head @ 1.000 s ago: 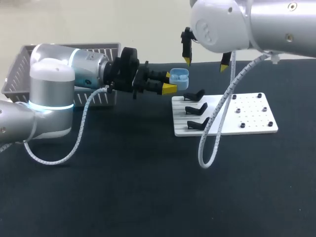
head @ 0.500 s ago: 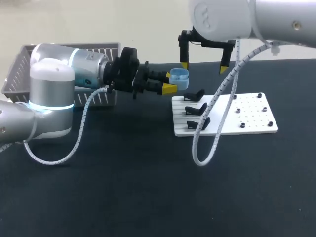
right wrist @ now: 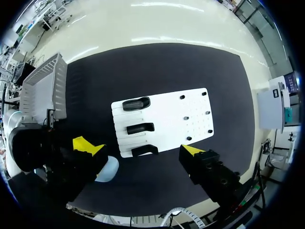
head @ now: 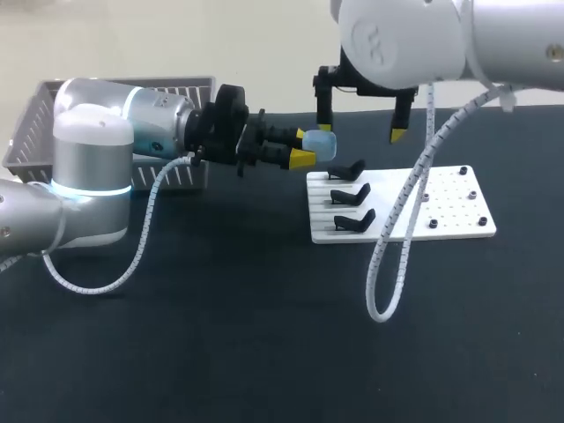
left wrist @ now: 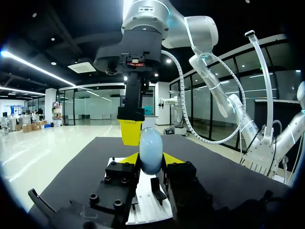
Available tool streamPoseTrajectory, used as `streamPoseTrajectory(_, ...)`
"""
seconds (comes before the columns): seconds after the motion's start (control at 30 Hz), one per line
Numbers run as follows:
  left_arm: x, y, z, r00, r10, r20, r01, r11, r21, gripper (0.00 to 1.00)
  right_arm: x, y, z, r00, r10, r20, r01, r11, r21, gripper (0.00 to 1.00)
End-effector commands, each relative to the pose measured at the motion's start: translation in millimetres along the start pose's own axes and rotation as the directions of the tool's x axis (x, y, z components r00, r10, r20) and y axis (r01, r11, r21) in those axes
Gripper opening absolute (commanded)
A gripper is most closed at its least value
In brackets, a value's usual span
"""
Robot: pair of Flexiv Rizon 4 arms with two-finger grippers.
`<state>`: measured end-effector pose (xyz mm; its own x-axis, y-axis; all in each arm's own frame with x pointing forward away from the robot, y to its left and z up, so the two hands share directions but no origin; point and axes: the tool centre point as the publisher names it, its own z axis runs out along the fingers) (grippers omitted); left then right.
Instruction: Pick up each earbud case from the left stands, insert the matching earbuds, close the lid, and place the case in the box.
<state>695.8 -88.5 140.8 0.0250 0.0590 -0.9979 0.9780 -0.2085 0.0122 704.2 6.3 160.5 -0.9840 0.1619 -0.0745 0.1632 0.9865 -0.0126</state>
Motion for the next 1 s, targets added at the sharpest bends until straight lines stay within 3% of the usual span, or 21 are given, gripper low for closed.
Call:
streamPoseTrajectory(0.03, 0.2, 0.1, -0.1, 1.0, 0.001, -0.001, -0.001, 1.0, -0.002, 0.0, 5.8, -0.8, -3.1, 0.999, 0.006, 0.043, -0.006, 1.0, -0.003, 1.0)
streamPoseTrajectory(0.1, 0.2, 0.1, -0.1, 1.0, 0.001, -0.001, -0.001, 1.0, -0.002, 0.0, 3.8, -3.1, -7.5, 0.995, 0.03, 0.098, -0.029, 0.999, -0.021, 1.0)
streamPoseTrajectory(0.2, 0.2, 0.1, -0.1, 1.0, 0.001, -0.001, -0.001, 1.0, -0.002, 0.0, 6.4, -12.3, -28.4, 0.969, 0.069, 0.236, -0.044, 0.993, -0.109, 1.0)
streamPoseTrajectory(0.3, 0.2, 0.1, -0.1, 1.0, 0.001, -0.001, -0.001, 1.0, -0.002, 0.0, 14.2, -25.2, -46.9, 0.95, 0.087, 0.3, -0.045, 0.988, -0.146, 1.0)
streamPoseTrajectory(0.47, 0.2, 0.1, -0.1, 1.0, 0.001, -0.001, -0.001, 1.0, -0.002, 0.0, 36.6, -51.5, -68.9, 0.933, 0.093, 0.348, -0.011, 0.973, -0.232, 1.0)
streamPoseTrajectory(0.73, 0.2, 0.1, -0.1, 1.0, 0.001, -0.001, -0.001, 1.0, -0.002, 0.0, 74.6, -75.2, -88.1, 0.925, -0.033, 0.378, 0.167, 0.93, -0.327, 1.0)
streamPoseTrajectory(1.0, -3.4, -2.3, -1.3, 1.0, 0.009, 0.007, -0.009, 1.0, -0.01, 0.0, 89.9, -83.8, -94.8, 0.911, -0.091, 0.402, 0.254, 0.892, -0.373, 1.0)
